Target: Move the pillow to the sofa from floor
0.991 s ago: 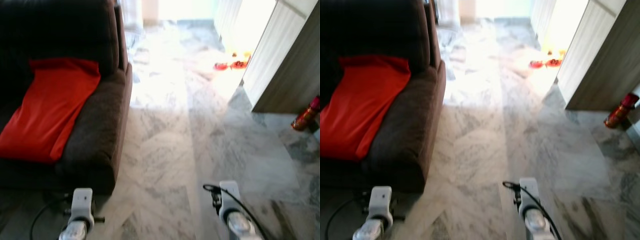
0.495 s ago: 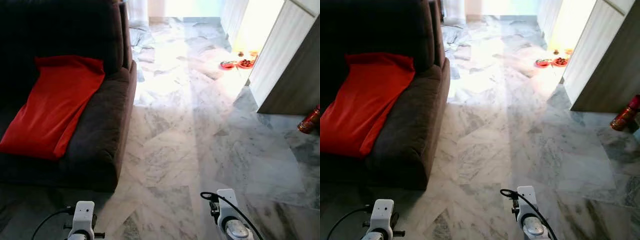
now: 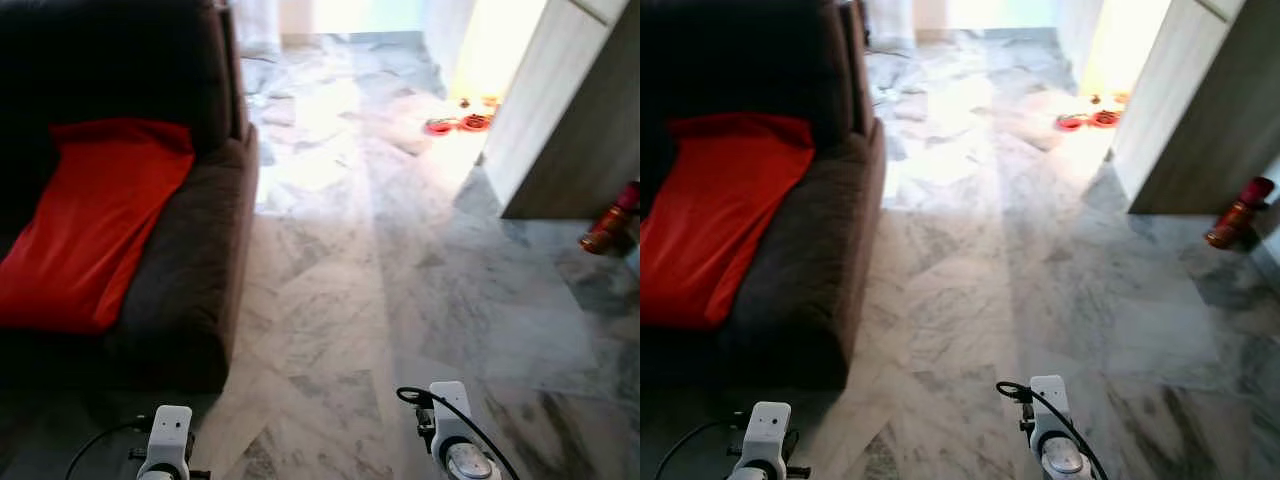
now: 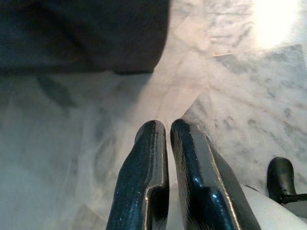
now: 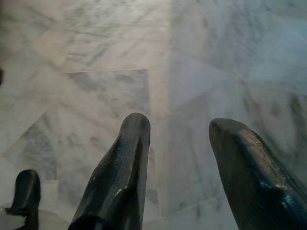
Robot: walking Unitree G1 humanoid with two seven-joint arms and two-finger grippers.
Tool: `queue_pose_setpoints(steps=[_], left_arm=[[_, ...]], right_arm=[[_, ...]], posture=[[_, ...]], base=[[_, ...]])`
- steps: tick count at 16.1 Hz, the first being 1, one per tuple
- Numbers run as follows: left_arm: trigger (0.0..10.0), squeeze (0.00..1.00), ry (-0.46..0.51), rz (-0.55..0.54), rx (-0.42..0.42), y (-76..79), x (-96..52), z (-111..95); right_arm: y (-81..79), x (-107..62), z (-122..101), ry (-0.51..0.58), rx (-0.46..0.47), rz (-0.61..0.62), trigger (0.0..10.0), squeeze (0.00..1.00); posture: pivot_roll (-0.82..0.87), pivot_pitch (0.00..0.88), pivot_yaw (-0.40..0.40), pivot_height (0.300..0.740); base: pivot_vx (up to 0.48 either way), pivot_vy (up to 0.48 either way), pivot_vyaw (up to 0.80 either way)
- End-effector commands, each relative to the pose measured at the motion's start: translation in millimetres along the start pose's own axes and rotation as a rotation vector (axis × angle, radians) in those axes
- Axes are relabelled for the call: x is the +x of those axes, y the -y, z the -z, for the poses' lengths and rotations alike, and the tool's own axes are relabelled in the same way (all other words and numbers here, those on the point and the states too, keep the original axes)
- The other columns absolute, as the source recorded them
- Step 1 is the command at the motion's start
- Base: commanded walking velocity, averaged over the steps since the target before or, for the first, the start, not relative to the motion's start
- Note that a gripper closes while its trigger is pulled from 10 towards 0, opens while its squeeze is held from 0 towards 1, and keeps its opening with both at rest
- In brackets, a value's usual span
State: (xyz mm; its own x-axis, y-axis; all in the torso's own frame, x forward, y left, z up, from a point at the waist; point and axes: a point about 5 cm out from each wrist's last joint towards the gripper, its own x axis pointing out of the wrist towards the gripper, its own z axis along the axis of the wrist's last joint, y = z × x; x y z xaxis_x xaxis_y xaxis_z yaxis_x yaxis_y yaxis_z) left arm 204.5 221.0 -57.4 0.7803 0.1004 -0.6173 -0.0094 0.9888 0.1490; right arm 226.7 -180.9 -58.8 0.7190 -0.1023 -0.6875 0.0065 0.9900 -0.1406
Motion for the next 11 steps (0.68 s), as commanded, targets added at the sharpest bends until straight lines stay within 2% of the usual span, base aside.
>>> queue_pose_setpoints(steps=[1, 3, 11], left_arm=[[10.0, 0.0, -0.035, 0.008, 0.03, 0.7, -1.9, 7.5], [10.0, 0.0, -0.034, 0.012, 0.071, 2.0, -2.7, 9.2], [10.0, 0.0, -0.046, -0.012, 0.046, 0.7, -4.8, 14.4]], right_arm=[[1.1, -2.2, 10.2, -0.039, 0.006, 0.008, 10.0, 0.0], [2.6, -2.9, 13.5, -0.052, -0.004, 0.014, 10.0, 0.0], [9.2, -6.1, 25.1, -0.089, -0.006, 0.033, 10.0, 0.0]], posture=[[0.13, 0.124, -0.011, 0.74], [0.13, 0.122, -0.01, 0.74], [0.13, 0.111, -0.006, 0.74]], base=[[0.0, 0.0, -0.79], [0.0, 0.0, -0.79], [0.0, 0.0, -0.79]])
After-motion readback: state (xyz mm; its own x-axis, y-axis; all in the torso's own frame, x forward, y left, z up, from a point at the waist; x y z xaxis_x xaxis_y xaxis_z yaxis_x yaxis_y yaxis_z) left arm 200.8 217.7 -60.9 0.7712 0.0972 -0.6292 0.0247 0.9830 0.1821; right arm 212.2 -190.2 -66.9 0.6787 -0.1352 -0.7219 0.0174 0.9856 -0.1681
